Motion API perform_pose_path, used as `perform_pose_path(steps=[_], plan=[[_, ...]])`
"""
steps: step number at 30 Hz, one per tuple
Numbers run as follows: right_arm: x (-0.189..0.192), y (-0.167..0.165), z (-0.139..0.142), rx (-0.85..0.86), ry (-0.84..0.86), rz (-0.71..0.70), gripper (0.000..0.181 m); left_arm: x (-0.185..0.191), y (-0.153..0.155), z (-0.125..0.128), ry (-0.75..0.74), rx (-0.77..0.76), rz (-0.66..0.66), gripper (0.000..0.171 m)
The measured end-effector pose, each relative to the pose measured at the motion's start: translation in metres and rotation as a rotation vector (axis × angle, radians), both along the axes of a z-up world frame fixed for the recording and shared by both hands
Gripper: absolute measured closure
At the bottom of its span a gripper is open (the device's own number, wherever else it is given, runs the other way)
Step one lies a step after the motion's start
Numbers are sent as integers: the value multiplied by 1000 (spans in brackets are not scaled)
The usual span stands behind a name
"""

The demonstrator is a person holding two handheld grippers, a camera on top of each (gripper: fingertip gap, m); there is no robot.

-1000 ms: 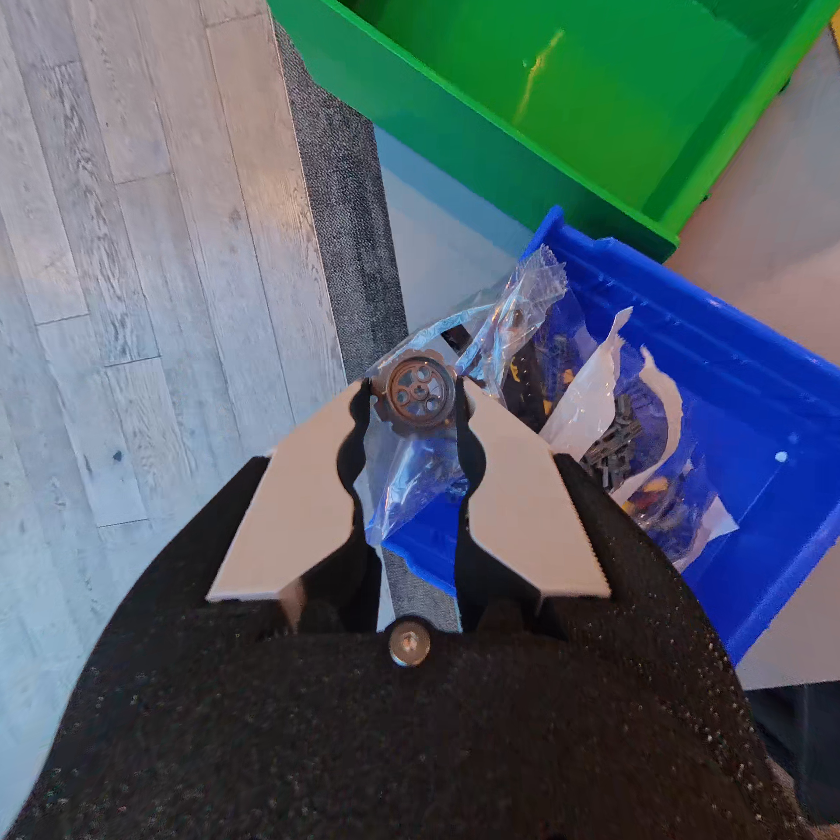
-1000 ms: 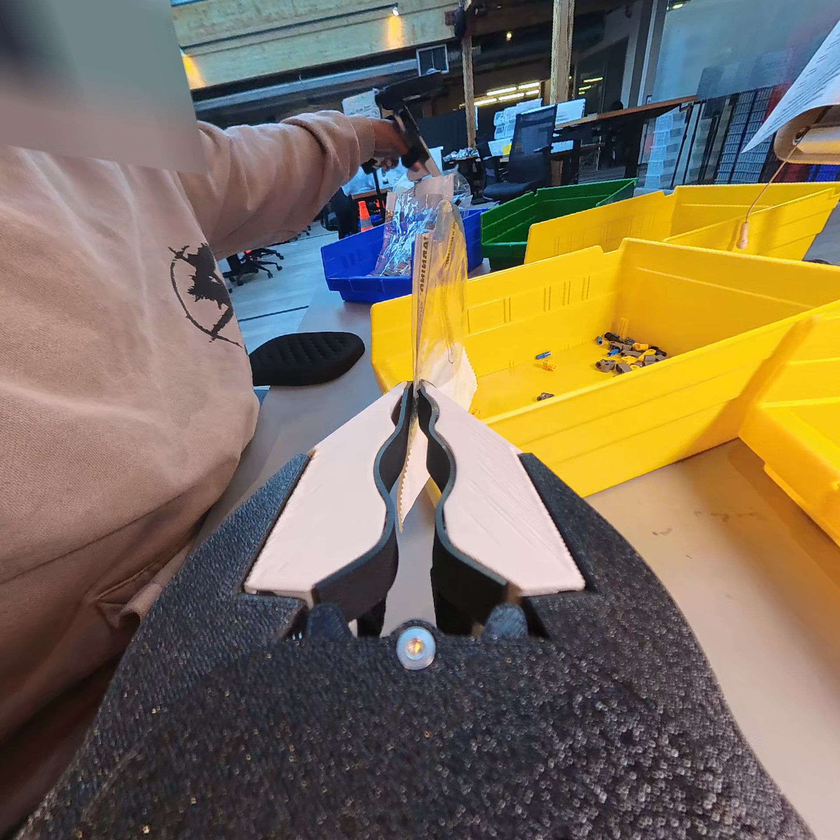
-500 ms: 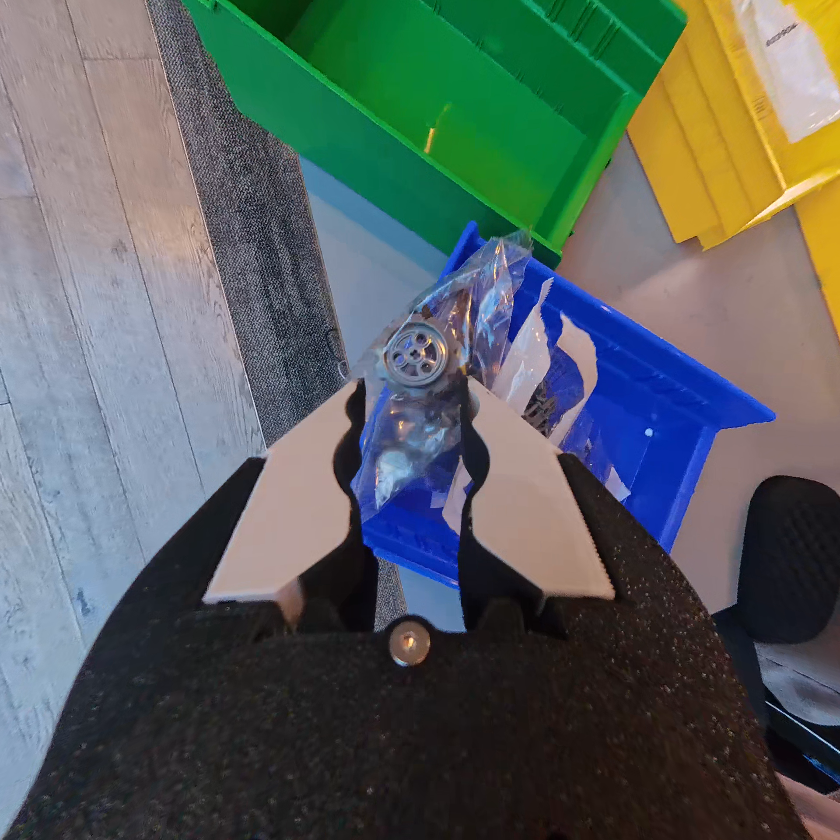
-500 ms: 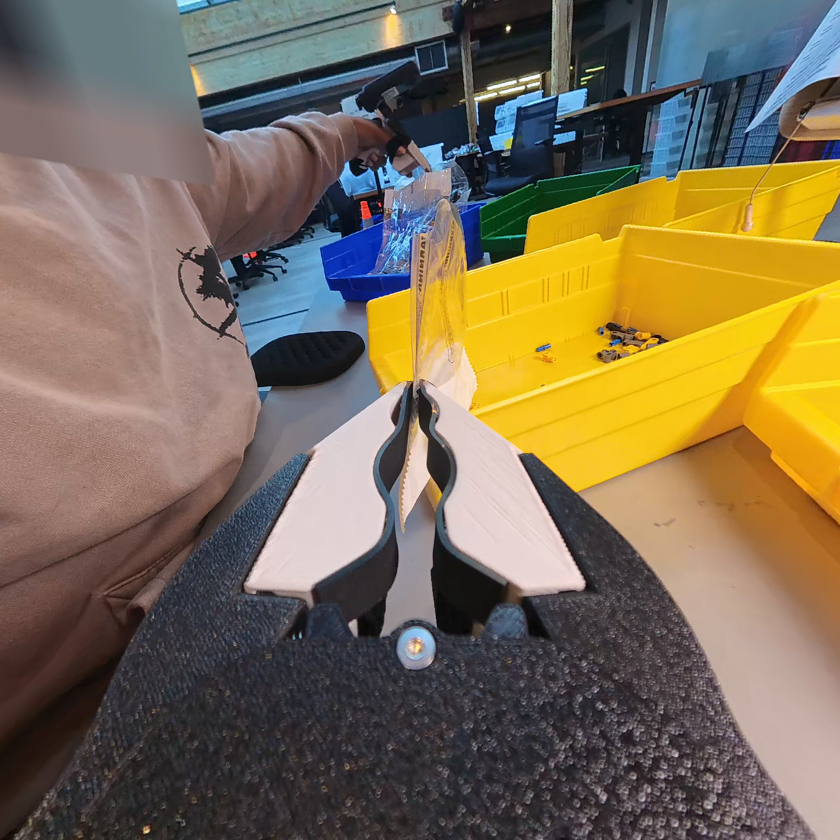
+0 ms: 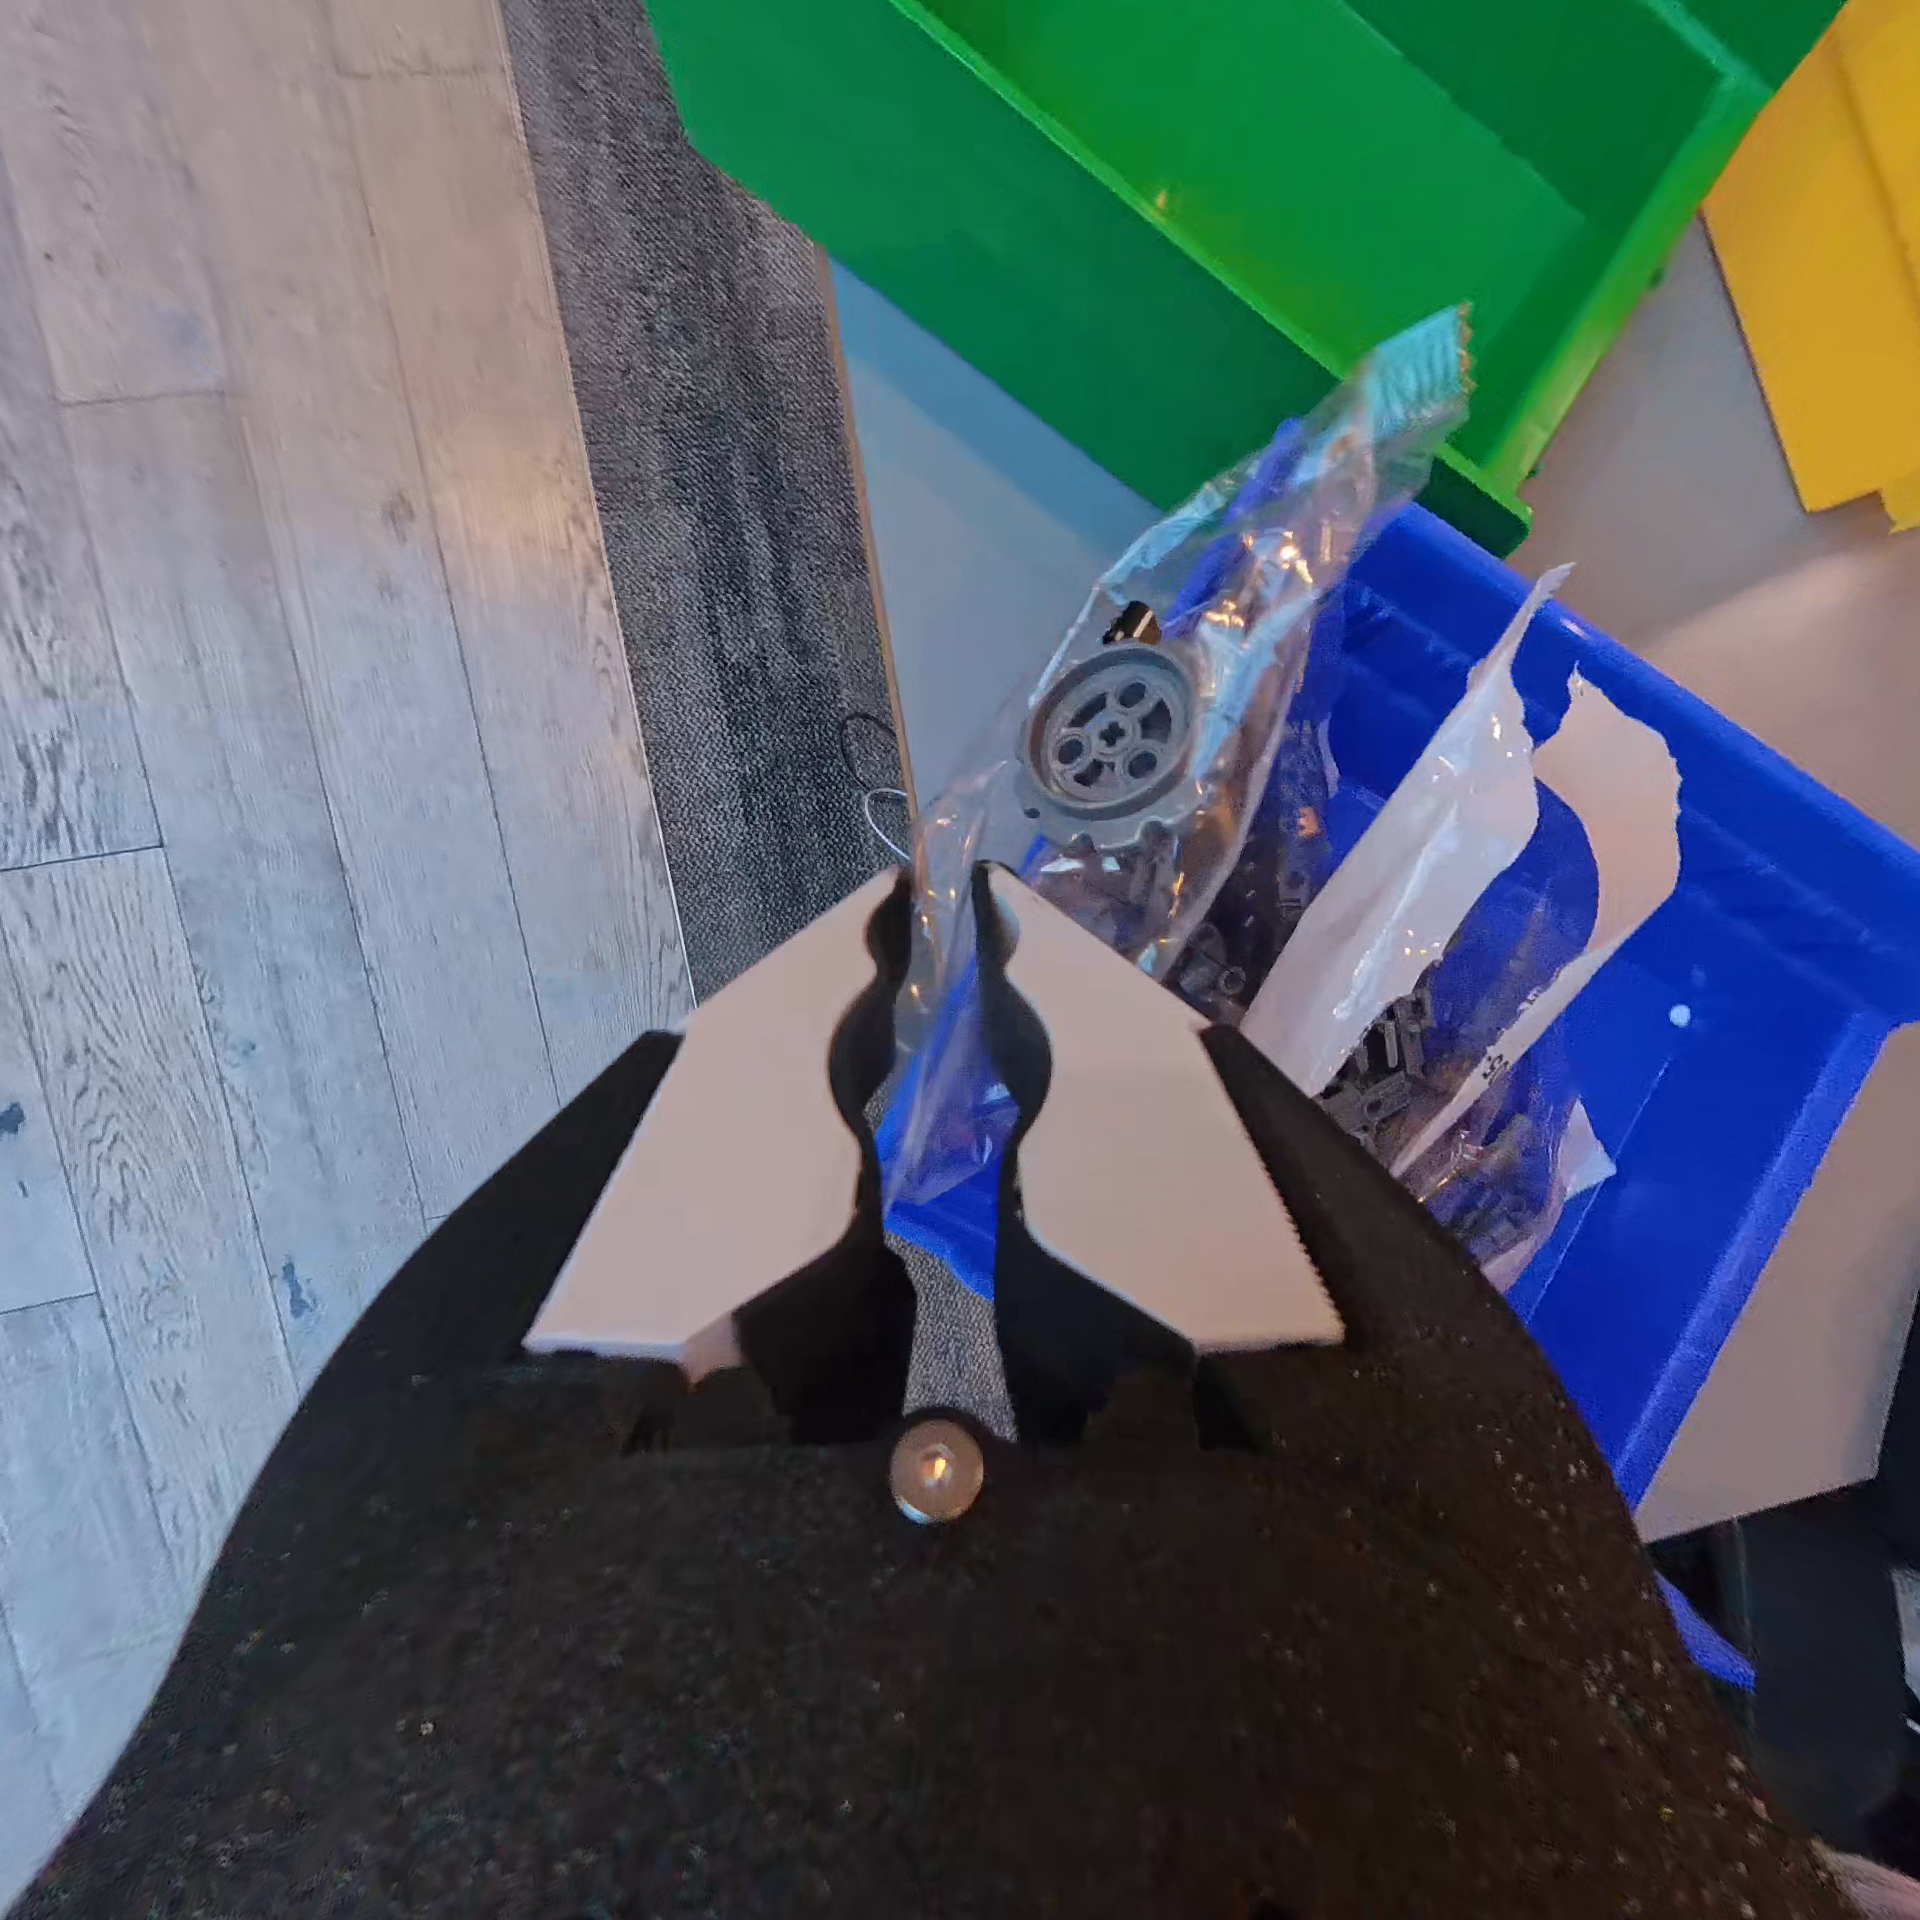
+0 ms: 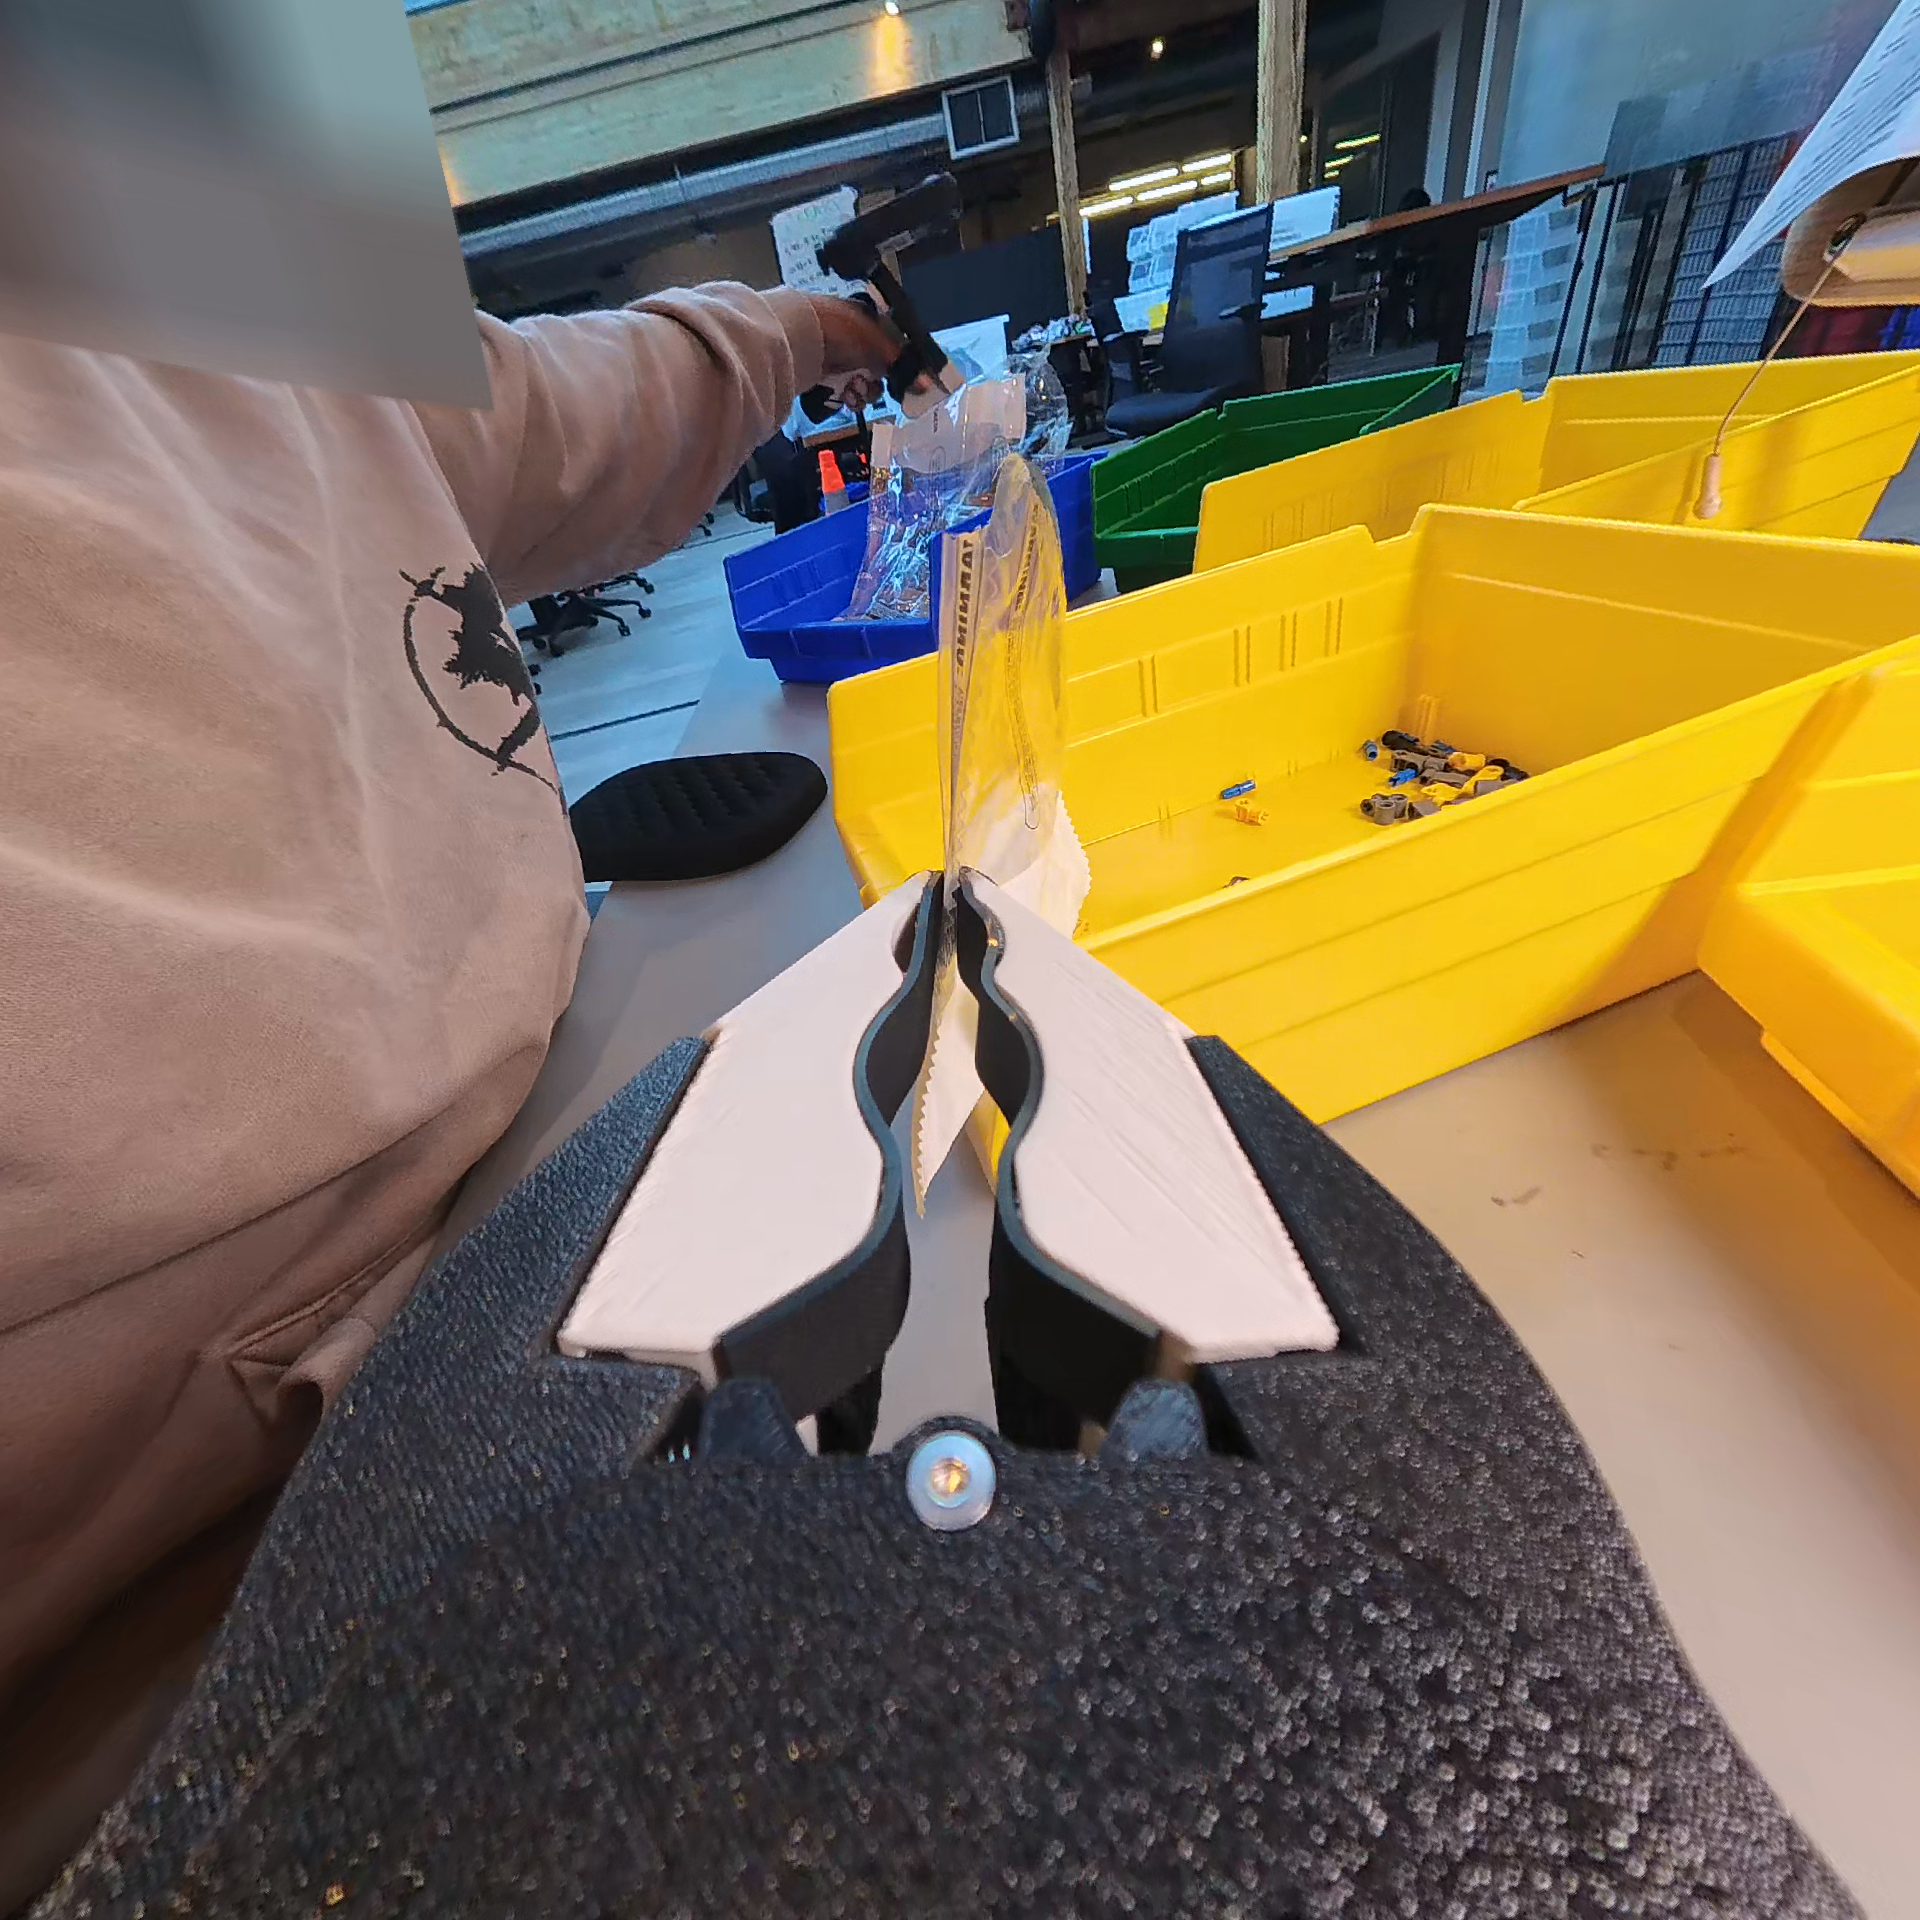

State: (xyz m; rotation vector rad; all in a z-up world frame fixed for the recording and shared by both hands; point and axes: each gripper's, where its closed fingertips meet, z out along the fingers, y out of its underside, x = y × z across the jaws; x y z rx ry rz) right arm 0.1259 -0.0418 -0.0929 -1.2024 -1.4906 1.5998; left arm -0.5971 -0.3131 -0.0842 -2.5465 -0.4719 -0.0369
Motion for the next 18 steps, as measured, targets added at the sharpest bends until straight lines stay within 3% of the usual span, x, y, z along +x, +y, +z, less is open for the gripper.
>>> perform_pose_path(steps=[2, 6, 8, 11, 16, 18], plan=[[0, 0, 0, 1, -1, -2, 180, -1, 1, 5, 40, -28, -26, 168], [2, 3, 2, -13, 14, -10, 180, 5, 10, 45, 183, 13, -105, 171], [3, 3, 2, -22, 17, -4, 181, 6, 2, 42, 216, -71, -131, 171], [3, 2, 2, -20, 17, 5, 180, 14, 9, 54, 211, 12, -158, 171], [3, 1, 4, -15, 23, 7, 180, 0, -6, 48, 195, -63, -64, 171], [4, 0, 4, -10, 26, 6, 180, -5, -7, 54, 170, -21, 5, 159]])
